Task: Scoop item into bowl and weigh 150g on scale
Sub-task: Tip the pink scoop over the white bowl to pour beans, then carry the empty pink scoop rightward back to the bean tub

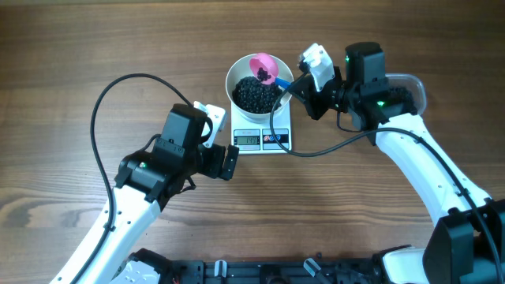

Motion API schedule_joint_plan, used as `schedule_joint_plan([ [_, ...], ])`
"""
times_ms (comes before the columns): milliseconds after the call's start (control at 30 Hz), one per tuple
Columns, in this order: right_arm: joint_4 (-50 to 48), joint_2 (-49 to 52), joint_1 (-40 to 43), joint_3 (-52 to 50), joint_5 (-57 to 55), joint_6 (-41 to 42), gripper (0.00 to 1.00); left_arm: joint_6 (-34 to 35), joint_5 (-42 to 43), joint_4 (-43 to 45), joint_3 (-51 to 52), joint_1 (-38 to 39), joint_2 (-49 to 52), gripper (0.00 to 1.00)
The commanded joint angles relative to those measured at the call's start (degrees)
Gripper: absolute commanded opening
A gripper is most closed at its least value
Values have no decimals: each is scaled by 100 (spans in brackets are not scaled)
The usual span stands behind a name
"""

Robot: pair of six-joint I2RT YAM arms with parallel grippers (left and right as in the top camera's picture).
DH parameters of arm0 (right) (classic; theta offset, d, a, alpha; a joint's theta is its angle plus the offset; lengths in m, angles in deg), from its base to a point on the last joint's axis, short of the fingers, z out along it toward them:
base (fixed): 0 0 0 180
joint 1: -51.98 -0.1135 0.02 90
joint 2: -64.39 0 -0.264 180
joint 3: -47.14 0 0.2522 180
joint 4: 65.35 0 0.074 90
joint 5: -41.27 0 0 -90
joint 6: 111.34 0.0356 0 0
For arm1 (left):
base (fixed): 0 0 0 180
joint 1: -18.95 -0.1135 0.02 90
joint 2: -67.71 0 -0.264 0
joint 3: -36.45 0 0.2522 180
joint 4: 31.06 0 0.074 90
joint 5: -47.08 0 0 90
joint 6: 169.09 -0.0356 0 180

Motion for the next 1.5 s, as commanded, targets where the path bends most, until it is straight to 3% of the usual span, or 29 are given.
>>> schedule_joint_plan([
  [0,-111,-68,-22,17,153,590,4,-72,-31,15,26,-26,22,100],
  [567,-243,-68,-22,17,153,940,4,-72,-31,15,26,-26,22,100],
  [900,-1193,-70,129,17,153,2332,4,-72,-31,17,26,-26,22,100],
  [1133,-1237,-70,435,17,153,3112,4,-70,-31,17,26,-26,22,100],
  [1467,-1165,-236,1202,17,153,3449,4,-72,-31,17,26,-26,22,100],
])
